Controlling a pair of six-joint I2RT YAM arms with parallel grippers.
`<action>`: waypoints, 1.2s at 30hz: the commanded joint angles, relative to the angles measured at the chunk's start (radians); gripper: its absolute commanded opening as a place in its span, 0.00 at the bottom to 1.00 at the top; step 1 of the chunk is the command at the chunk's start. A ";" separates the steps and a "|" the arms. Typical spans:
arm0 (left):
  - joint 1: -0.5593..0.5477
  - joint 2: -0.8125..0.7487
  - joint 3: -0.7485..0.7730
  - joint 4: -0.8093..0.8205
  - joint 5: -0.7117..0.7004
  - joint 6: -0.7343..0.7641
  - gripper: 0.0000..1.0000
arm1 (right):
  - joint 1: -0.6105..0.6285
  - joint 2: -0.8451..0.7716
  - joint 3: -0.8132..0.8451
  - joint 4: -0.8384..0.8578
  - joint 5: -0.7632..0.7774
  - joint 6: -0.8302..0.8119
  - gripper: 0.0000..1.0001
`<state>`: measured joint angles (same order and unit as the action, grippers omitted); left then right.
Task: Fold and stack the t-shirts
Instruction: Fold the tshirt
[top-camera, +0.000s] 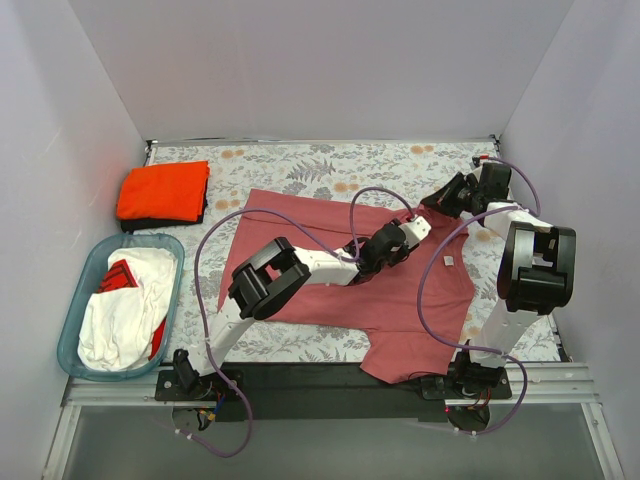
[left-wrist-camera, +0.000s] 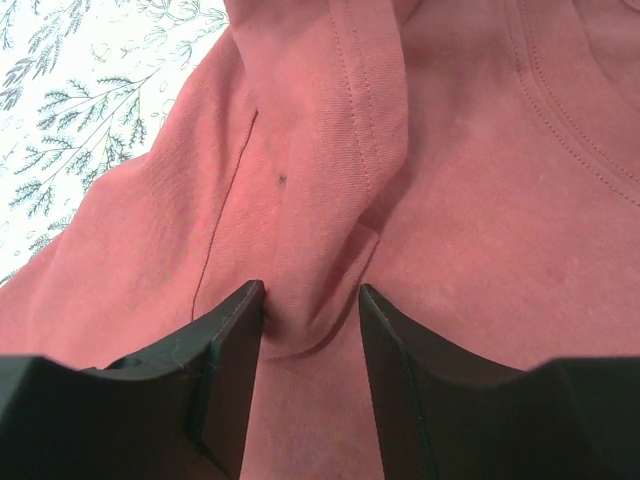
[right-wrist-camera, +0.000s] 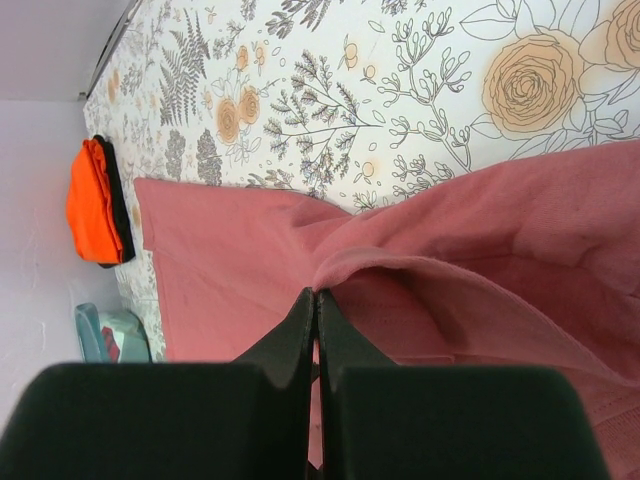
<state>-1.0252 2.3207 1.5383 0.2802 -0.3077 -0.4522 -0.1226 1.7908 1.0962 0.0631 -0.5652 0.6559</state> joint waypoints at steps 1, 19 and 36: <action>-0.004 0.002 0.016 -0.003 0.005 0.033 0.40 | 0.005 0.012 -0.009 0.040 -0.022 0.005 0.01; -0.001 -0.098 0.026 -0.073 -0.008 -0.055 0.00 | -0.012 -0.086 -0.071 0.006 -0.009 -0.032 0.01; 0.088 -0.199 -0.047 -0.139 0.269 -0.154 0.04 | -0.057 -0.367 -0.280 -0.249 0.087 -0.111 0.01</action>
<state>-0.9531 2.2257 1.5112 0.1707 -0.1329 -0.5877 -0.1814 1.4620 0.8749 -0.1089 -0.4946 0.5686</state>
